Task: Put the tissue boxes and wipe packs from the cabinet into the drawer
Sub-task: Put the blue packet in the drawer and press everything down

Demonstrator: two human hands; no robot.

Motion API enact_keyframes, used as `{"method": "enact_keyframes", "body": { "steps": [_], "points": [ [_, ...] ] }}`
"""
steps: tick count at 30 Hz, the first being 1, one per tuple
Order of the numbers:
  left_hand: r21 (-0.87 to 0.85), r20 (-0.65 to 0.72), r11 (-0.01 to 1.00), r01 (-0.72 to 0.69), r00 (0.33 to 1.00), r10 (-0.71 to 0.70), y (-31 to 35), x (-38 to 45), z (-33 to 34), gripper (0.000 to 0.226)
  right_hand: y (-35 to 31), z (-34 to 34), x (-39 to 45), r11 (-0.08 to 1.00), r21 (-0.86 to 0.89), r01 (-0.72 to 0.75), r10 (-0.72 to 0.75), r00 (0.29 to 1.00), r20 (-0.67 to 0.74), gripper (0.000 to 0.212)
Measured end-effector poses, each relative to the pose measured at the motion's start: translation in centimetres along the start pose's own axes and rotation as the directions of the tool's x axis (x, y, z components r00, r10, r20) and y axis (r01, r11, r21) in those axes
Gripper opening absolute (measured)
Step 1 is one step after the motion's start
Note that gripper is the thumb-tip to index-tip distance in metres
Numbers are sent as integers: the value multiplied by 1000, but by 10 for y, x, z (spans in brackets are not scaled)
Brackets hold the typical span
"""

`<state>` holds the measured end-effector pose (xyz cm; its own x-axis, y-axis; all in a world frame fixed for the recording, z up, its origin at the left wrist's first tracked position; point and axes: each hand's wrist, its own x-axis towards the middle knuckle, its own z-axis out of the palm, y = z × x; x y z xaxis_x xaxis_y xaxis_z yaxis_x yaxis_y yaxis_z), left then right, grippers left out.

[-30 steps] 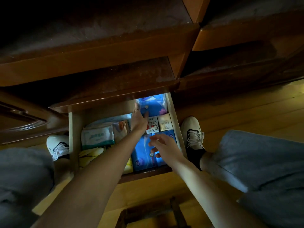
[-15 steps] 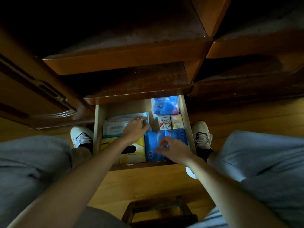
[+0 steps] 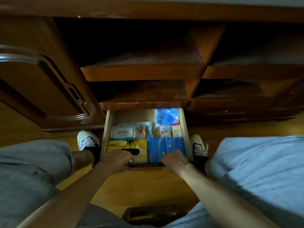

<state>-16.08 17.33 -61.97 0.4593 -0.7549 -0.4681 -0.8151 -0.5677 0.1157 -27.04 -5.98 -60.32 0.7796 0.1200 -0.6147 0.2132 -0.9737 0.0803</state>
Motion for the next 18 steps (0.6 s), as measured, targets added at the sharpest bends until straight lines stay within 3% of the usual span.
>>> {"method": "enact_keyframes", "body": {
  "steps": [3,7,13,18],
  "points": [
    [75,-14,996,-55,998,56,7,1,-1,34,-5,-4,1,999,-49,-18,19,1000,12,26],
    [29,-48,998,-49,998,50,13,2,-2,23,0,-5,0,999,-47,-17,17,1000,7,28],
    [-14,-222,1000,16,975,-19,3,13,-15,32,34,-27,13,992,-119,-47,35,994,-101,31],
    [17,-179,999,51,983,-47,-3,22,-8,36,34,-22,31,985,-172,11,-42,983,-181,29]
  ]
}}
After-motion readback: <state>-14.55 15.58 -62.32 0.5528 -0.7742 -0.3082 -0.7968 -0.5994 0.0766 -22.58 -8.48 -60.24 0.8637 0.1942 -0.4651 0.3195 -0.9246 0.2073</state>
